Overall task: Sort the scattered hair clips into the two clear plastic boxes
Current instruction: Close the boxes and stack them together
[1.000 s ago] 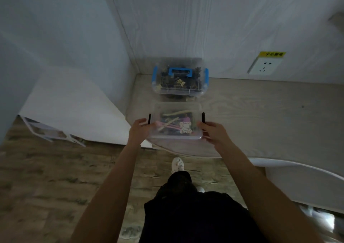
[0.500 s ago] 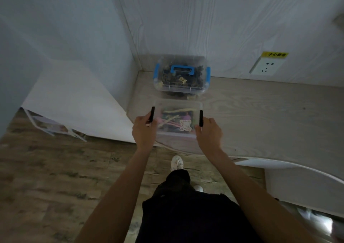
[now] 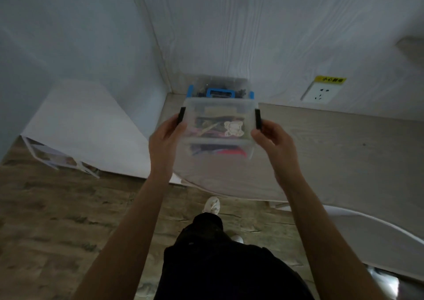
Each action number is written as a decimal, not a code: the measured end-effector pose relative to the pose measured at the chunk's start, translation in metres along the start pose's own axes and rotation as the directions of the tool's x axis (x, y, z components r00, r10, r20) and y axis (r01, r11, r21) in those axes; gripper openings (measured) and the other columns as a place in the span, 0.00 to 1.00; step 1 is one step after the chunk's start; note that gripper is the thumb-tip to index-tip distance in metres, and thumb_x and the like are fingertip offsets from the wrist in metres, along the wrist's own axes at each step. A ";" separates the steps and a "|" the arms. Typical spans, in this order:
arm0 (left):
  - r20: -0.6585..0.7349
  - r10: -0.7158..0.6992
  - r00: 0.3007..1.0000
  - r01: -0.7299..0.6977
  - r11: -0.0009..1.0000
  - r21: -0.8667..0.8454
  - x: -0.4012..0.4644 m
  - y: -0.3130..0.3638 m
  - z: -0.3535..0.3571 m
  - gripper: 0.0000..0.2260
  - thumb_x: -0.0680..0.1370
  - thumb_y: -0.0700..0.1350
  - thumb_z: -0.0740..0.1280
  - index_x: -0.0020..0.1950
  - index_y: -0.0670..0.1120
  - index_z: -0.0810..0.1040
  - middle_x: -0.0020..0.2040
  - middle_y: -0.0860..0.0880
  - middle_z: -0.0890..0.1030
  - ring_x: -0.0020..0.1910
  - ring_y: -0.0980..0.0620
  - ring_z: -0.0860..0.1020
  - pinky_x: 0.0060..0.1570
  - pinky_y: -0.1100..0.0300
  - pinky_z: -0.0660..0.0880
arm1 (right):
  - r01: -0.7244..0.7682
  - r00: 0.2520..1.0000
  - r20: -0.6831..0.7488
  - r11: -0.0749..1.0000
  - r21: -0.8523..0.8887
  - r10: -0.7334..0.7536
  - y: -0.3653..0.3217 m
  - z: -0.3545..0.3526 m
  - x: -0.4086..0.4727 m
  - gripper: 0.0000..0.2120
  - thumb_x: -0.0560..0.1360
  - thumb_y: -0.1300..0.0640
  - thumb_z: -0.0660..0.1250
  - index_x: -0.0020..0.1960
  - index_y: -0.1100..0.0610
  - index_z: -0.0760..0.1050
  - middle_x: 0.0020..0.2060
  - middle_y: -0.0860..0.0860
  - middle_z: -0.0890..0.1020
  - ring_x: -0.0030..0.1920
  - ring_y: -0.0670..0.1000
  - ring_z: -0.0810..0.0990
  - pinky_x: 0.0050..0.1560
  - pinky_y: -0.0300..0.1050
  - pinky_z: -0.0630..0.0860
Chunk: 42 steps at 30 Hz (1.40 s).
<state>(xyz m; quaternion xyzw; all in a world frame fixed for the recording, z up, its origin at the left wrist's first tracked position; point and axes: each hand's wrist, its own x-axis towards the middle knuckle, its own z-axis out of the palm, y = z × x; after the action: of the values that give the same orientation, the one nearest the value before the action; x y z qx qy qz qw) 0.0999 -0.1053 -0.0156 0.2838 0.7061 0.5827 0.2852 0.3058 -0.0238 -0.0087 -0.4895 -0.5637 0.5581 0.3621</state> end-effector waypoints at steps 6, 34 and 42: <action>0.078 0.059 0.995 -0.052 0.994 -0.092 0.059 0.018 0.020 0.18 0.70 0.39 0.70 0.60 0.45 0.78 0.52 0.47 0.81 0.46 0.62 0.78 0.51 0.65 0.73 | 0.097 0.995 -0.001 0.992 -0.085 -0.097 -0.017 0.012 0.064 0.23 0.73 0.59 0.69 0.67 0.55 0.69 0.60 0.53 0.78 0.58 0.51 0.76 0.61 0.48 0.74; 0.528 -0.240 0.815 0.251 0.967 0.052 0.112 -0.002 0.075 0.26 0.71 0.47 0.72 0.64 0.58 0.63 0.56 0.47 0.75 0.47 0.55 0.75 0.44 0.62 0.69 | -0.239 0.901 -0.245 0.882 0.407 0.357 0.045 -0.012 0.066 0.26 0.70 0.42 0.67 0.65 0.49 0.68 0.59 0.54 0.76 0.57 0.55 0.76 0.52 0.48 0.74; 0.637 -0.228 0.737 0.243 0.968 0.066 0.030 0.013 0.191 0.18 0.75 0.44 0.68 0.60 0.55 0.65 0.43 0.49 0.75 0.37 0.54 0.70 0.38 0.63 0.66 | -0.112 0.850 -0.411 0.874 0.473 0.331 0.058 -0.141 0.020 0.25 0.66 0.43 0.67 0.60 0.50 0.71 0.49 0.51 0.76 0.53 0.54 0.76 0.48 0.46 0.75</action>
<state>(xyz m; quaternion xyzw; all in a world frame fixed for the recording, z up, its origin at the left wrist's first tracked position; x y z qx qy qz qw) 0.2206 0.0448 -0.0352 0.3704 0.5905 0.4179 0.5826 0.4441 0.0279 -0.0520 -0.5826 -0.2564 0.5688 0.5208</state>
